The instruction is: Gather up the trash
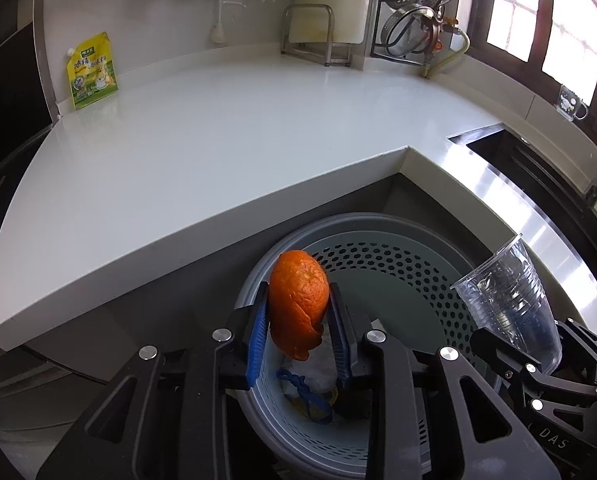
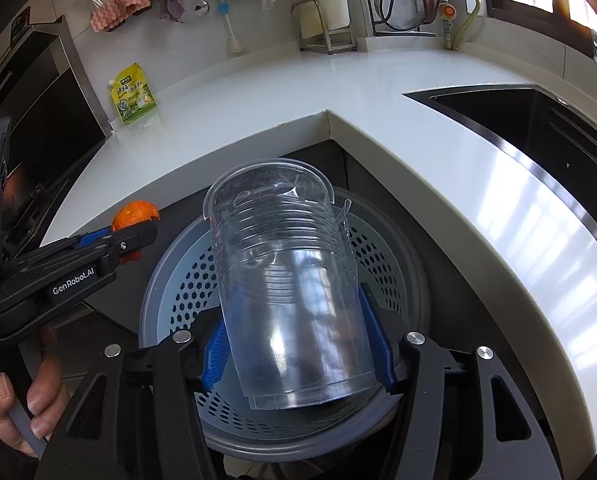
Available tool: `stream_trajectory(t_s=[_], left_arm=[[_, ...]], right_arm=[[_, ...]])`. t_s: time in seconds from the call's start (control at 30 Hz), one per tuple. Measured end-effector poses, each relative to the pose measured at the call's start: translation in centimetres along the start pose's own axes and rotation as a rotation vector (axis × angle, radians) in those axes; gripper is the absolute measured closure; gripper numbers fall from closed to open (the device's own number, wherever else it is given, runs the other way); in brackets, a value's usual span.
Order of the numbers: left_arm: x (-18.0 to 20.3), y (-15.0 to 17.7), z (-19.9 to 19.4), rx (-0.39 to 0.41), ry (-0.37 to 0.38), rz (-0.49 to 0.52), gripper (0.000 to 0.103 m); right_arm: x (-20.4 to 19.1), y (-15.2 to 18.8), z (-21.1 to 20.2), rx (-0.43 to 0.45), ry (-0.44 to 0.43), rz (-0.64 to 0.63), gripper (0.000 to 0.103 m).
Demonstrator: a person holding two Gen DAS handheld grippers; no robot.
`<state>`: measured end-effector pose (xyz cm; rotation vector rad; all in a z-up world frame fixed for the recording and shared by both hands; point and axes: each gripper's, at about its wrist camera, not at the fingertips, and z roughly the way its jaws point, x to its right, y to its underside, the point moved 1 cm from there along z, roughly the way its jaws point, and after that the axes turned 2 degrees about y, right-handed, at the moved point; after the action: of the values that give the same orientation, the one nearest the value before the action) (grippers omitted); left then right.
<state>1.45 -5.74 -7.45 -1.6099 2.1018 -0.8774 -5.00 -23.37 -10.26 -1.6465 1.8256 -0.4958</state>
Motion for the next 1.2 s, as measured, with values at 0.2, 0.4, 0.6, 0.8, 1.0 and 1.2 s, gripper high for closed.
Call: stream_trajectory(t_s=[0.2,0.4,0.6,0.8,1.0,1.2], left_arm=[[-0.1,0.0,-0.7,0.027,-0.022,0.006,0.044],[-0.2,-0.1,-1.2,0.041,-0.034,0.005,0.034],[-0.2,-0.1,-1.6,0.045,-0.041,0.008,0.028],[-0.4,-0.1,-1.7,0.045,-0.047,0.002,0.023],[-0.7,0.0,-1.7,0.045,-0.058,-0.006,0.019],[-1.2,0.0,-1.8,0.049,-0.066,-0.017,0.011]], right_arm=[[0.5,-0.3,-0.8,0.028,0.003,0.02,0.027],[0.9,-0.5,-0.9,0.029,0.003,0.038,0.026],[0.8,-0.6,-0.9,0.026,-0.01,0.05,0.026],[0.7,-0.5,-0.8,0.025,-0.008,0.054,0.026],[0.6,-0.4,-0.7,0.021,-0.012,0.054,0.027],[0.3,-0.2,-0.6,0.017,-0.013,0.048,0.027]])
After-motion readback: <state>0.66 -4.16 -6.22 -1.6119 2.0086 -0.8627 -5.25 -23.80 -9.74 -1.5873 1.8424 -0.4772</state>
